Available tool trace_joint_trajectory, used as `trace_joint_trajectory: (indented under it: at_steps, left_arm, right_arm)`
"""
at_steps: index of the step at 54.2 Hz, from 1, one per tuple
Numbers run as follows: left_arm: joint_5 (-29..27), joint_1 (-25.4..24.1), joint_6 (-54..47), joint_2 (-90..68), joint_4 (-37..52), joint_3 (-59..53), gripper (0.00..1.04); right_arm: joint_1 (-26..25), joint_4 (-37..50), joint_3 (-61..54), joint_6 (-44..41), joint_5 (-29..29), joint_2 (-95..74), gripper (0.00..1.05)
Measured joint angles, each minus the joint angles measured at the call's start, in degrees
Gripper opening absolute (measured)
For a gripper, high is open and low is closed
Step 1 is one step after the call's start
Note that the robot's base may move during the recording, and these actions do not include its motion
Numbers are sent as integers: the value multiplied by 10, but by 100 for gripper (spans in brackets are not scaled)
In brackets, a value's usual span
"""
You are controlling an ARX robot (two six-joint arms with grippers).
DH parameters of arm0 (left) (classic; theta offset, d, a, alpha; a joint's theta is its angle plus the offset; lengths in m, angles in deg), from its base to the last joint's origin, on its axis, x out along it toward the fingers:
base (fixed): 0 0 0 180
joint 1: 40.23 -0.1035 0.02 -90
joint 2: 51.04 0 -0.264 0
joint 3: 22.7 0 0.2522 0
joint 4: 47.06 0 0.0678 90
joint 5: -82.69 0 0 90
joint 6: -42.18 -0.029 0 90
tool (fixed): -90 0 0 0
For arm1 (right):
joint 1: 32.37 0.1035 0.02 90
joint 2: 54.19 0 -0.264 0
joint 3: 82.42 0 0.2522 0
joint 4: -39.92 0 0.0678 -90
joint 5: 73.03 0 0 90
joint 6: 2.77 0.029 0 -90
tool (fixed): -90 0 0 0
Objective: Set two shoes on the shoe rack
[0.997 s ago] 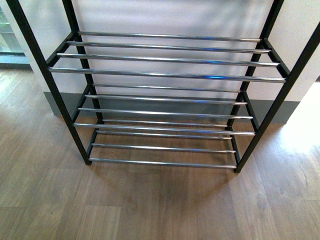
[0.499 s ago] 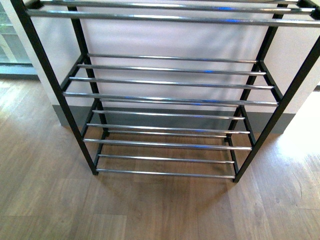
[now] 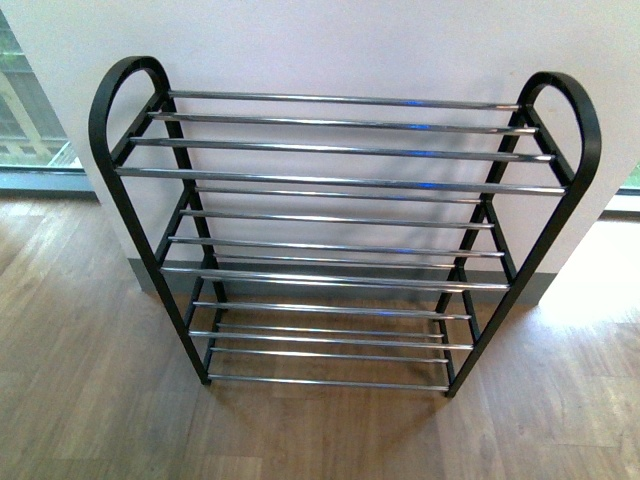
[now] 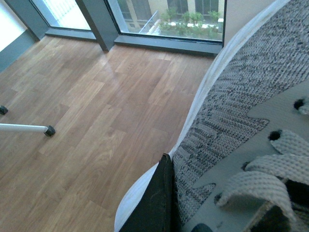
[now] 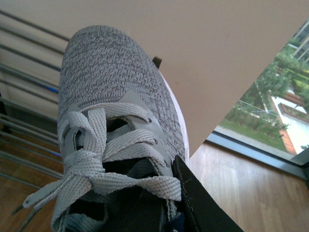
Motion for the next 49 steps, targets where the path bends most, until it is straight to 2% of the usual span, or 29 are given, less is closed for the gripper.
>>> trace_joint_trajectory:
  at_steps: [45, 47, 49]
  left_arm:
    - [0, 0, 0, 0, 0, 0, 2]
    - [0, 0, 0, 0, 0, 0, 2]
    - [0, 0, 0, 0, 0, 0, 2]
  right_arm:
    - [0, 0, 0, 0, 2, 0, 1]
    - [-6, 4, 0, 17, 25, -2, 1]
    - [-16, 16, -1, 41, 79, -5, 1]
